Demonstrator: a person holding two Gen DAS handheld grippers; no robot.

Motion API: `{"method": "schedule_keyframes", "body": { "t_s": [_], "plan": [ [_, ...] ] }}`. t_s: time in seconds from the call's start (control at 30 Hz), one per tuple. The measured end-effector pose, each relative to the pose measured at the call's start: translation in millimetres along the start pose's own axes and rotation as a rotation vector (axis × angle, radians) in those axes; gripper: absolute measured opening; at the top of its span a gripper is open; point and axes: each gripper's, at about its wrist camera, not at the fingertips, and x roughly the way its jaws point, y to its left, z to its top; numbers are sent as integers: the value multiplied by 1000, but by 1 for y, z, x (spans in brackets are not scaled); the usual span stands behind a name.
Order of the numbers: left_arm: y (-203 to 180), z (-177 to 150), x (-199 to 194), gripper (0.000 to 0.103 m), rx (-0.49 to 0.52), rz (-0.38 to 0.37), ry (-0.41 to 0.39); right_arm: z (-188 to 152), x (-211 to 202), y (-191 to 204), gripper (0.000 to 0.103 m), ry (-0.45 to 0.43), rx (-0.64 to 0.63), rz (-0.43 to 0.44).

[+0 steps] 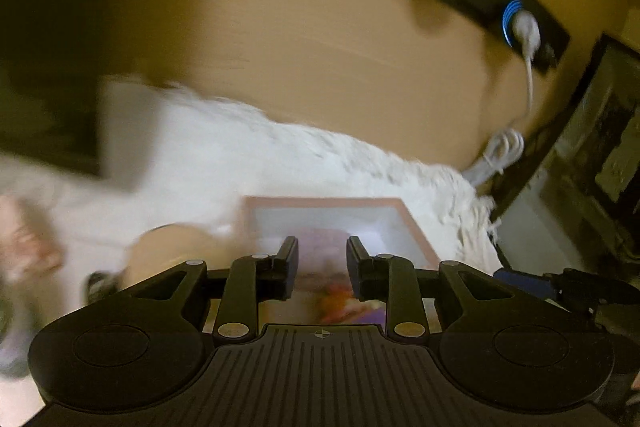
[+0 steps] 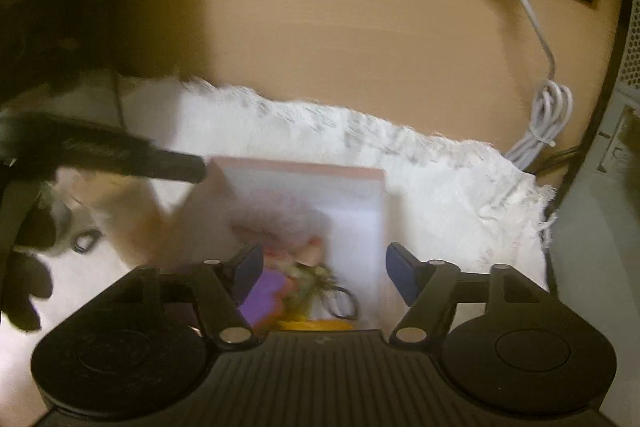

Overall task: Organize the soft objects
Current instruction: 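Carry clip and flower into the pink box and open both tools, then withdraw both tools from the box toward the remaining jars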

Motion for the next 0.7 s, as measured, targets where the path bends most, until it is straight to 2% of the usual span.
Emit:
{"method": "schedule_keyframes", "body": {
  "t_s": [0.03,0.13,0.33,0.5,0.6,0.7],
  "plan": [
    [9,-6,-11,29,-23,17,-15,0,-1,5,79,-8,1,14],
    [38,-29,-43,29,-90,94,-42,-1,-7,28,86,-16,-13,79],
    [119,-83,-98,29,-277,263,-54,-13,-4,95,86,7,-161,199],
    [192,-98,-142,29,-458,404,-126,-32,4,164,86,38,-306,271],
    [225,-92,-159,29,-543,414,-193,-42,8,197,86,81,-352,304],
    [246,-80,-157,29,-576,383,-213,-49,16,217,86,123,-383,311]
  ]
}}
